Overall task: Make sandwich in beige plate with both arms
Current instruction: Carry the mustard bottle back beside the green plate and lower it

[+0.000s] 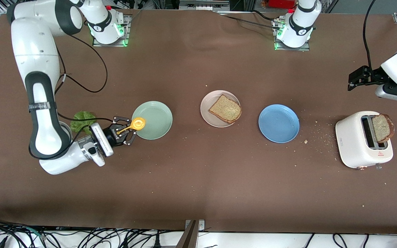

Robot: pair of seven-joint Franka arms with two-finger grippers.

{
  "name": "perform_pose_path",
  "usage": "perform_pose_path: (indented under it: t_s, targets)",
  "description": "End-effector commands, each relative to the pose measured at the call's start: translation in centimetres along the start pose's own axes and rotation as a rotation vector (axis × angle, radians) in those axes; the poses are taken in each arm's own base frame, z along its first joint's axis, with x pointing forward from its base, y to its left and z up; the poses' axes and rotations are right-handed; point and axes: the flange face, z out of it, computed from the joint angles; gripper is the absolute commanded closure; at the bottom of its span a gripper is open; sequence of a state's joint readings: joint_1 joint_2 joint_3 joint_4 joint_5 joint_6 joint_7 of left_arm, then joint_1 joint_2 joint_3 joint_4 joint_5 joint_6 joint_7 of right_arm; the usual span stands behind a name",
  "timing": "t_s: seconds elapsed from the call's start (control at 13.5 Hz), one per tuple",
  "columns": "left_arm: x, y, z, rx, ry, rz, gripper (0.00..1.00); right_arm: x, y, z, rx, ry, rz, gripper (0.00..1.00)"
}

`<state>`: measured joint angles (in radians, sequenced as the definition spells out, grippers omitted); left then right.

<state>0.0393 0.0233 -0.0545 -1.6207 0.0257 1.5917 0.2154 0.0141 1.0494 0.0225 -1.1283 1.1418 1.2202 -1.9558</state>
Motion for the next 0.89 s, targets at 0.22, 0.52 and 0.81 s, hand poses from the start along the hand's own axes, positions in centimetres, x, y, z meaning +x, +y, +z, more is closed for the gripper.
perform_pose_path:
  t_s: [0.22, 0.52, 0.81]
  targets:
    - [0.1, 0.1, -0.5, -0.014, -0.001, -0.002, 0.0, -4.8, -2.2, -2.8, 0.064, 0.199, -0.095, 1.0]
    - [0.1, 0.1, -0.5, -0.014, 0.0, -0.002, 0.0, -7.3, -5.4, -6.9, 0.074, 0.139, -0.102, 1.0]
    - [0.2, 0.0, -0.5, -0.014, -0.001, -0.004, 0.0, -9.3, -7.4, -9.2, 0.097, 0.033, -0.141, 1.0]
